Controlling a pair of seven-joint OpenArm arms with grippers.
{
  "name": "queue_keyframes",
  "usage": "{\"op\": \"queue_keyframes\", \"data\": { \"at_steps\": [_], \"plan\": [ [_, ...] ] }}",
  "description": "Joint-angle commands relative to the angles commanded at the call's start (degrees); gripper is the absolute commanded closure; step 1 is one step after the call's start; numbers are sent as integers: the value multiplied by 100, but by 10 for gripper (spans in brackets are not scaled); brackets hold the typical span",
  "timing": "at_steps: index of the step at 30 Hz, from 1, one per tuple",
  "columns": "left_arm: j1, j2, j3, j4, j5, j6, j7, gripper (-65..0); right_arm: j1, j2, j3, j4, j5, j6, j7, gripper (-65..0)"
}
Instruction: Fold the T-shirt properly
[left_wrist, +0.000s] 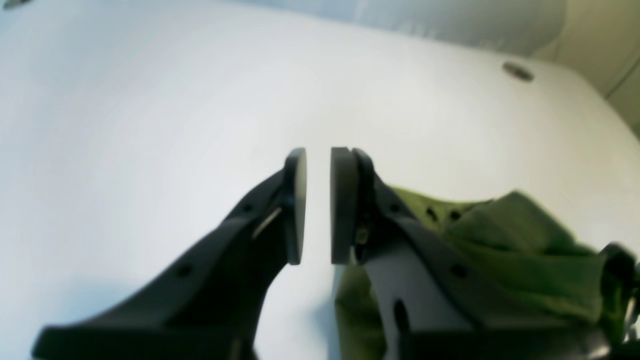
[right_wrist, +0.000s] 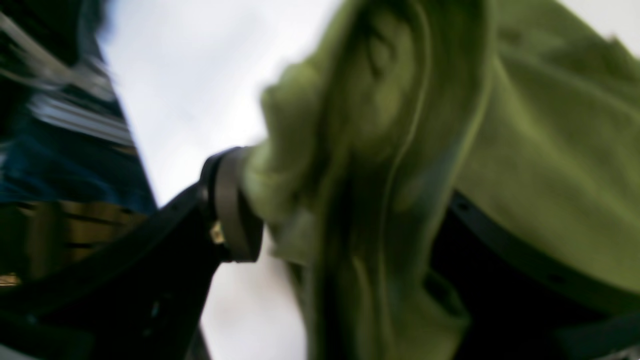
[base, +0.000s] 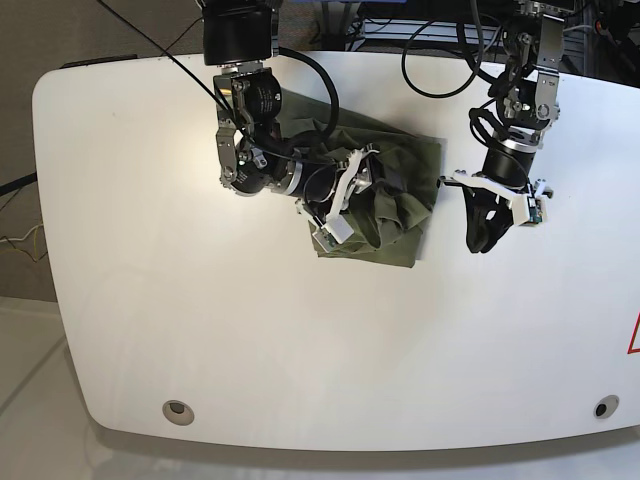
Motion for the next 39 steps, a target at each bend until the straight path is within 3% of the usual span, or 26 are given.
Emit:
{"op": "queue_keyframes", "data": {
  "at_steps": [12,21,29,39],
  "plan": [
    [-141,-26,-18,26,0,9,44,-79,290,0,-809,18,774,0,35,-344],
    [-141,-211,-70,35,0,26,44,-79,290,0,-1169,26,844,0,132,-343],
    [-114,-202,-158,35,-9,9,44,-79,290,0,-765,26,826,0,352,-339],
    [26,-167,422,35,-18,35,44,-79,519,509,-97,255,818,0,352,-336]
  ]
}}
